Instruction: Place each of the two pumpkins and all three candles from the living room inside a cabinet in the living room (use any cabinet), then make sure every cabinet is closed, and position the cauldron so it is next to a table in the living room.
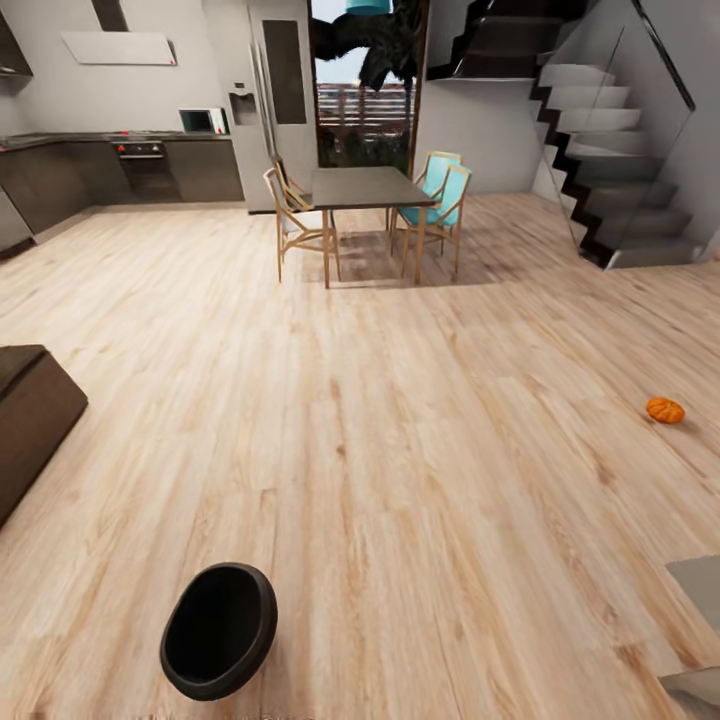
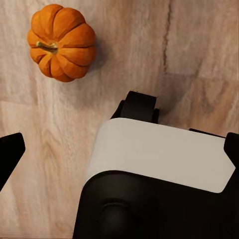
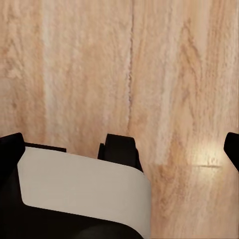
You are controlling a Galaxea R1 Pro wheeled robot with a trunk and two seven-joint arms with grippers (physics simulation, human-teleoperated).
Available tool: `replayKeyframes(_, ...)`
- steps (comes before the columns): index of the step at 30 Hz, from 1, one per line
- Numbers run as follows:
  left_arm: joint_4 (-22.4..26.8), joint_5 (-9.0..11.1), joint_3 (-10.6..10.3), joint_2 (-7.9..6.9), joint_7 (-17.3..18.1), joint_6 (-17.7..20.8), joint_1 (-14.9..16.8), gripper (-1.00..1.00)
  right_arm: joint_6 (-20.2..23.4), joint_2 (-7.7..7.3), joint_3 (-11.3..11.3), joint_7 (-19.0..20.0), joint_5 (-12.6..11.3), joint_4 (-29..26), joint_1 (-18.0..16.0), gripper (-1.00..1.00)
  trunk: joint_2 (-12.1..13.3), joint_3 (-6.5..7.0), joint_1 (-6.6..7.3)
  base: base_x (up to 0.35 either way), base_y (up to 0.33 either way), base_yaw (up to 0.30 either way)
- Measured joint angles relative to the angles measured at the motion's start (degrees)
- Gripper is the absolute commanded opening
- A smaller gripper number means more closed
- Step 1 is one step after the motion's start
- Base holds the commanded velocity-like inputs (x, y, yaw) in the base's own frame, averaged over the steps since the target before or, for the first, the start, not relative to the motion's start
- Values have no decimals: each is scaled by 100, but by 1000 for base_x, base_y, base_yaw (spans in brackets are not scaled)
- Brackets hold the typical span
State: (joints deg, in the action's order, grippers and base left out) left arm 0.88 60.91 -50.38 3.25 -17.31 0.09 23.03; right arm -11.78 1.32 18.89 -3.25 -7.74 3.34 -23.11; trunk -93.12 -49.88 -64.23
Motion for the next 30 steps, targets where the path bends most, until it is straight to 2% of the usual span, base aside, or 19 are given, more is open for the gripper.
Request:
replayKeyframes(5,0,0,-3,0,0,0,1,100,0,0,-3,3,0,0,0,100,0,0,0,34,-75,286)
replayKeyframes(14,0,0,-2,0,0,0,2,100,0,8,1,0,0,0,0,100,0,0,0,126,-238,286)
replayKeyframes(30,-8,0,-4,-15,7,-2,0,100,0,17,1,-11,0,0,0,100,0,0,0,43,-16,286)
